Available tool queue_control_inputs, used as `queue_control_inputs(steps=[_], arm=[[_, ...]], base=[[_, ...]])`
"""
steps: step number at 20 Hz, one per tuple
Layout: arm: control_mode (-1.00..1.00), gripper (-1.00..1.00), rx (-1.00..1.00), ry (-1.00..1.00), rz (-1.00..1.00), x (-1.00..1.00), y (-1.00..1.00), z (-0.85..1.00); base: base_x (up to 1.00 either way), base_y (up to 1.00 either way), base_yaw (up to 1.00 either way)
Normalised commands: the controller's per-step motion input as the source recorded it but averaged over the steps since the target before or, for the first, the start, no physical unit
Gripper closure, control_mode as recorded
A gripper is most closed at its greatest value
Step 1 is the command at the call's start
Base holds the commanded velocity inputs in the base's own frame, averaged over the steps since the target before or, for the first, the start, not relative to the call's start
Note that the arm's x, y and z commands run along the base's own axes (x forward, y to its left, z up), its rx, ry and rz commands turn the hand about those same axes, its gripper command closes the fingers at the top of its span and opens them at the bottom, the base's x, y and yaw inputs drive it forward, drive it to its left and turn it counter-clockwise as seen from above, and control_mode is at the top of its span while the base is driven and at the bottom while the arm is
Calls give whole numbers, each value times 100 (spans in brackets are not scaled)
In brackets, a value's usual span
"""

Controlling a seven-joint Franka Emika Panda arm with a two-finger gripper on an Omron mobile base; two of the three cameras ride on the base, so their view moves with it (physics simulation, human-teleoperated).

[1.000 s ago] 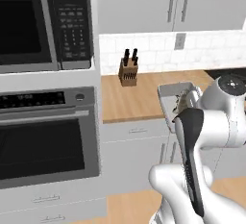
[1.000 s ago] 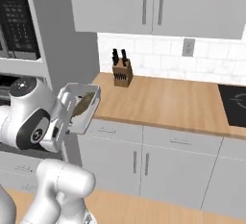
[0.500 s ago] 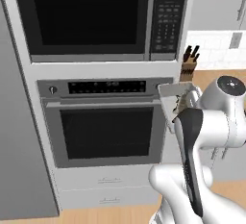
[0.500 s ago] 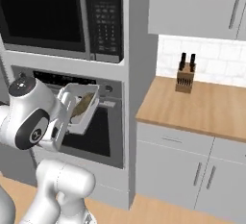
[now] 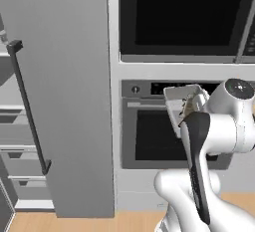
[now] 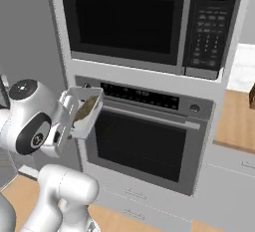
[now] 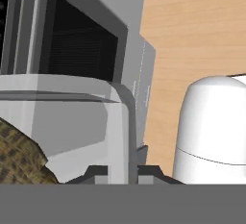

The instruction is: Take the meat container that has the fish and place it on the second highest rack of the freezer. Then take the vegetable container that has the cucumber and potato and place it on the highest rack of the freezer.

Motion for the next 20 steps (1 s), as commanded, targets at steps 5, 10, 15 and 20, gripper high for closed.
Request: queue_control_inputs(steps=[5,10,15,20], arm=[[100,100,0,0,0,0,0,0],[100,100,0,0,0,0,0,0],[100,100,0,0,0,0,0,0],[100,100,0,0,0,0,0,0]], base=[[11,100,10],[9,100,7],[4,100,6],[13,100,3]])
